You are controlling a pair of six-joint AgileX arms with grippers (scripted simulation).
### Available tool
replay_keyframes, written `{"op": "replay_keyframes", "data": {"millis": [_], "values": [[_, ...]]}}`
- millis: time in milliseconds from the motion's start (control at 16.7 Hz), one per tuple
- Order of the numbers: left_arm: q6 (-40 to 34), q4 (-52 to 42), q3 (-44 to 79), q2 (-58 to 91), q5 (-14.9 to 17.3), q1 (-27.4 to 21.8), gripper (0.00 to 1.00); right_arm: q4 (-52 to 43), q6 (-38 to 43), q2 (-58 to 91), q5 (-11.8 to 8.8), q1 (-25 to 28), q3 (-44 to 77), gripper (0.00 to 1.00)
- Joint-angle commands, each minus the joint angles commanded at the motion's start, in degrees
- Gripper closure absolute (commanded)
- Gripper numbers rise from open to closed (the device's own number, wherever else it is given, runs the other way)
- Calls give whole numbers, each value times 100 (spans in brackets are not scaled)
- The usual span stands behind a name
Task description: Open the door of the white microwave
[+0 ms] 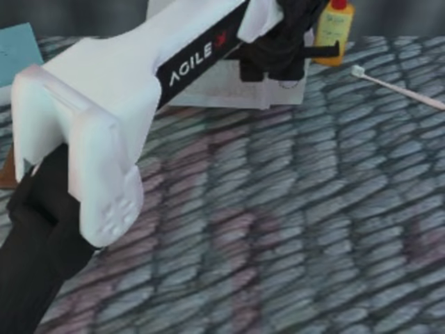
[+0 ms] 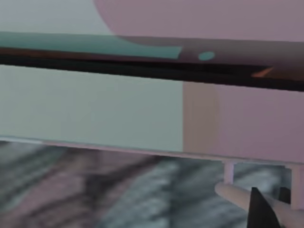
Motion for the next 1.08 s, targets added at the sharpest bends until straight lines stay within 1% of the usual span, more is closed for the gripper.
{"op": "replay_keyframes", "data": {"millis": [180, 600, 1080], "values": [[9, 84, -99, -34, 27, -44, 100, 0, 0, 0, 0, 0, 0, 0], [308, 652, -1194, -636, 121, 3, 100, 0, 0, 0, 0, 0, 0, 0], [315, 666, -1217, -652, 127, 5, 100, 0, 0, 0, 0, 0, 0, 0]]}}
